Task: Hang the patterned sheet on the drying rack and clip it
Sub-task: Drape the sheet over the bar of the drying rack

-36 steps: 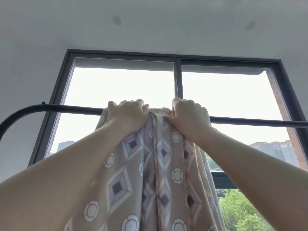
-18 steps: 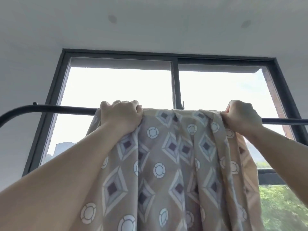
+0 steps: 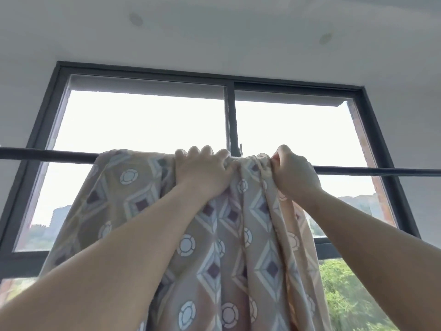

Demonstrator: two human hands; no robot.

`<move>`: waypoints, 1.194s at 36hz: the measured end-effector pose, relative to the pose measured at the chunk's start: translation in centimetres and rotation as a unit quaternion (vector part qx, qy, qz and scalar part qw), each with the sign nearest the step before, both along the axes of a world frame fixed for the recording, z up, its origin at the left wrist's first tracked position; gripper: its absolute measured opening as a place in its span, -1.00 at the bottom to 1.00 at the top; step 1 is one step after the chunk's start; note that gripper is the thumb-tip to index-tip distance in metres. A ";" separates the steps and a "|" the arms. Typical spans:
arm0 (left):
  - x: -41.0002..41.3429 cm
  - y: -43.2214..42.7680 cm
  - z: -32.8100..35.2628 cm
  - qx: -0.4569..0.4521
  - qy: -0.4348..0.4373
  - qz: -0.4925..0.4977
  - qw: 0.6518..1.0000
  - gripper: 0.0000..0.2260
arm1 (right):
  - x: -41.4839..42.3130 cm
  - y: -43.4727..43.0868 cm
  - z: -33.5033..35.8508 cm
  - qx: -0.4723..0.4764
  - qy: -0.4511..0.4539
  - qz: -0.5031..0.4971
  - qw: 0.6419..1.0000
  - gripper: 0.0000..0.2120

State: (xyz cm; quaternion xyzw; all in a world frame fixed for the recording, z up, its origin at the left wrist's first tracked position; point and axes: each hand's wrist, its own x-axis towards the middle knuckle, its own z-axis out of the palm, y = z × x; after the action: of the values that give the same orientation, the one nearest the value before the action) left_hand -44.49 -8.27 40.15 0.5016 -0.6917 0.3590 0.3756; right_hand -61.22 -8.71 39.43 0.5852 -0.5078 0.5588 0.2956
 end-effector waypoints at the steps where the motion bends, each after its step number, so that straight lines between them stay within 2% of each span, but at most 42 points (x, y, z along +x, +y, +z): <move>1: 0.1 -0.2 0.1 -0.009 0.007 -0.006 1.000 -0.56 | -0.6 -0.1 0.0 -0.006 -0.013 0.015 1.000 -0.86; 4: 0.3 -0.6 0.0 -0.044 0.022 -0.016 0.999 -0.59 | -2.7 -0.3 -0.6 -0.059 -0.075 0.065 0.993 -0.88; 7: 0.3 -0.7 -0.2 -0.061 0.031 -0.012 0.998 -0.61 | -4.1 -0.5 -2.0 -0.130 -0.114 0.075 0.982 -0.87; 9: 0.1 -0.8 -0.4 -0.067 0.034 -0.009 0.997 -0.61 | -4.2 -0.5 -2.8 -0.130 -0.165 0.100 0.972 -0.88; 10: 0.0 -0.9 -0.4 -0.069 0.035 -0.008 0.997 -0.62 | -4.1 -0.5 -2.8 -0.100 -0.216 0.151 0.959 -0.88; 11: -0.2 -0.9 -0.4 -0.069 0.037 -0.007 0.997 -0.62 | -4.1 -0.2 -2.7 -0.043 -0.279 0.239 0.929 -0.86; 13: -0.3 -0.9 -0.5 -0.067 0.042 -0.005 0.997 -0.62 | -3.8 1.1 -2.1 0.110 -0.373 0.425 0.818 -0.76; 14: -0.3 -0.9 -0.5 -0.066 0.044 -0.003 0.997 -0.62 | -3.9 1.7 -1.8 0.172 -0.383 0.471 0.776 -0.69; 15: -0.3 -0.9 -0.5 -0.066 0.046 -0.002 0.997 -0.61 | -4.2 2.2 -1.6 0.215 -0.376 0.486 0.759 -0.65; 16: -0.3 -0.9 -0.5 -0.066 0.048 -0.002 0.997 -0.61 | -4.4 2.5 -1.4 0.239 -0.362 0.478 0.764 -0.64; 18: -0.3 -0.7 -0.6 -0.070 0.053 -0.004 0.996 -0.62 | -4.9 3.0 -1.1 0.261 -0.327 0.437 0.796 -0.71; 21: -0.4 -0.4 -0.6 -0.078 0.060 -0.001 0.995 -0.63 | -5.5 3.4 -0.9 0.230 -0.334 0.422 0.811 -0.75; 24: -0.7 -0.3 -0.6 -0.089 0.073 0.007 0.993 -0.64 | -6.1 3.4 -0.7 0.204 -0.367 0.448 0.789 -0.81; 27: -1.2 -0.2 -0.5 -0.101 0.100 0.005 0.990 -0.69 | -6.5 3.3 -0.7 0.245 -0.358 0.493 0.754 -0.80; 30: -1.5 0.1 -0.5 -0.110 0.126 0.005 0.986 -0.75 | -6.8 3.1 -0.7 0.252 -0.334 0.503 0.756 -0.76; 36: -1.6 0.4 -0.5 -0.131 0.160 -0.007 0.978 -0.81 | -8.9 2.5 0.5 0.112 -0.387 0.384 0.831 -0.87; 38: -2.0 0.6 -0.5 -0.131 0.159 -0.003 0.979 -0.81 | -9.6 2.1 1.0 0.070 -0.389 0.349 0.850 -0.77; 40: -2.5 0.7 -0.4 -0.128 0.160 0.004 0.979 -0.81 | -9.6 1.8 1.3 0.039 -0.367 0.304 0.878 -0.71; 43: -2.8 0.9 -0.3 -0.117 0.163 0.011 0.980 -0.80 | -9.5 2.0 1.3 0.027 -0.278 0.223 0.934 -0.72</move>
State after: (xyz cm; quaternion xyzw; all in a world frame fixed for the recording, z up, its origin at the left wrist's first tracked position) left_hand -47.30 -7.40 39.85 0.5133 -0.5691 0.3551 0.5353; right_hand -70.76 -6.70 40.72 0.5120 -0.4413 0.7370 -0.0052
